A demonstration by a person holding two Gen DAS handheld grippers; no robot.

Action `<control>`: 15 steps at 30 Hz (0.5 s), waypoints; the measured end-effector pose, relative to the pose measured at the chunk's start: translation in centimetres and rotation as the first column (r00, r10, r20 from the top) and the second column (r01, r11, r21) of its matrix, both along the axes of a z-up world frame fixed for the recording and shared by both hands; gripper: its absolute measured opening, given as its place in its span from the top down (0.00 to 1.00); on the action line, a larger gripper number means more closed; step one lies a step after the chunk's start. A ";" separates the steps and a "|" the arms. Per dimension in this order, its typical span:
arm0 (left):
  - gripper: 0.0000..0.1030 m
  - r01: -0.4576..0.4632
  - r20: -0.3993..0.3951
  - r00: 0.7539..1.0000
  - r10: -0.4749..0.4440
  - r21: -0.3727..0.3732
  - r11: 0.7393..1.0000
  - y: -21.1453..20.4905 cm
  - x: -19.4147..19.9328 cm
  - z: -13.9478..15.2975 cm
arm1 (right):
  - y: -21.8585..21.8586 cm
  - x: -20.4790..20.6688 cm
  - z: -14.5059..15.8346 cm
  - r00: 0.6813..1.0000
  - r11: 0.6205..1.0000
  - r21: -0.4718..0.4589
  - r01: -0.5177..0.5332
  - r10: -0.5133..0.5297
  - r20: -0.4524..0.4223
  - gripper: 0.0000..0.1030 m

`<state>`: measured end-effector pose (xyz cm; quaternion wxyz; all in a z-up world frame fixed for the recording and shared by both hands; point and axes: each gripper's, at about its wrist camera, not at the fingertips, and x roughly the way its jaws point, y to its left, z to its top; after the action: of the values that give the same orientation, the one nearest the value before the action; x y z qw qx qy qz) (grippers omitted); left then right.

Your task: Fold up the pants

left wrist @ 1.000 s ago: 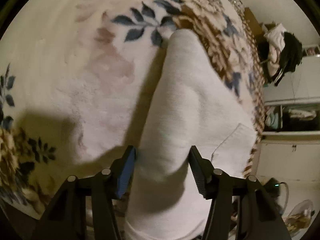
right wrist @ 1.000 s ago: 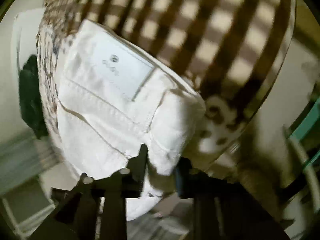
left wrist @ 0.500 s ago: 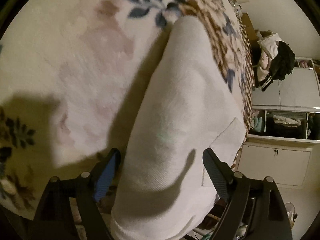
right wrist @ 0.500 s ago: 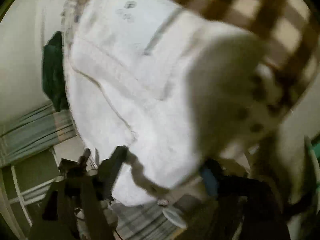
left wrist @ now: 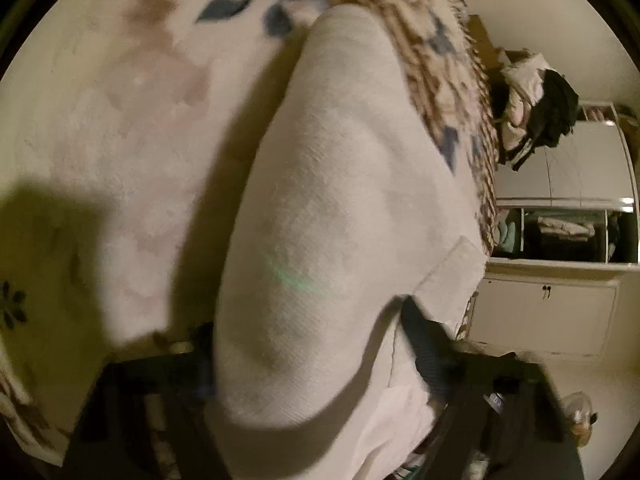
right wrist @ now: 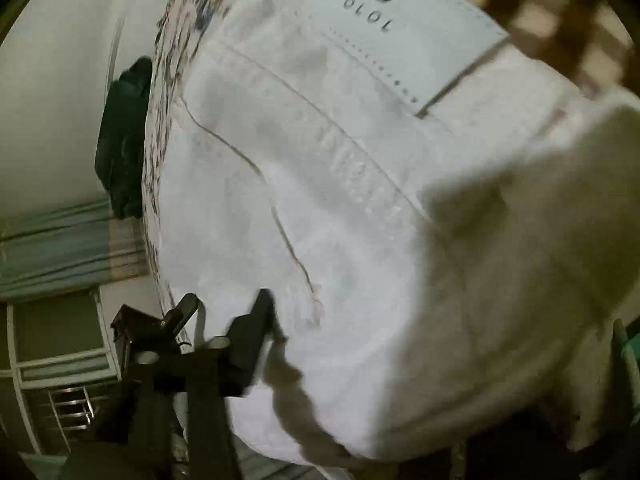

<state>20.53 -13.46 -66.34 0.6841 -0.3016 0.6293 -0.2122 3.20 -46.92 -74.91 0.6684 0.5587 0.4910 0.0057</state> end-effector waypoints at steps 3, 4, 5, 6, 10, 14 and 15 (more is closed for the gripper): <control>0.70 0.003 0.053 0.999 -0.003 0.001 1.000 0.5 -0.8 1.7 | 1.1 0.1 2.0 1.000 0.997 -0.076 -0.001 0.000 -0.007 0.70; 0.73 0.005 0.069 0.998 -0.005 0.005 1.000 0.7 -1.1 2.4 | 1.4 0.1 2.6 1.000 0.996 -0.089 -0.004 0.003 -0.009 0.71; 0.74 0.007 0.089 0.996 -0.007 0.010 1.000 0.8 -1.4 3.3 | 1.7 0.1 3.3 1.000 0.995 -0.099 -0.008 0.007 -0.010 0.71; 0.74 0.004 0.105 0.994 -0.005 0.012 1.000 0.8 -1.5 4.1 | 1.8 0.0 4.1 1.000 0.994 -0.105 -0.012 0.011 -0.010 0.72; 0.75 -0.018 0.142 0.990 0.018 -0.003 1.000 1.6 -1.7 7.3 | 1.7 -0.6 8.0 1.000 0.992 -0.120 -0.027 0.029 0.009 0.73; 0.75 -0.048 0.183 0.982 0.052 -0.026 0.999 2.8 -0.7 11.1 | 2.4 -0.2 12.1 0.997 0.991 -0.126 -0.042 0.050 0.058 0.73; 0.75 -0.056 0.194 0.979 0.061 -0.034 0.998 3.3 -0.3 12.0 | 2.7 -0.3 13.2 0.996 0.991 -0.128 -0.046 0.055 0.073 0.73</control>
<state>20.18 -10.17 -54.32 0.7440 -0.3073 0.5471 -0.2295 2.86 -44.25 -61.73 0.7202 0.5022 0.4784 0.0129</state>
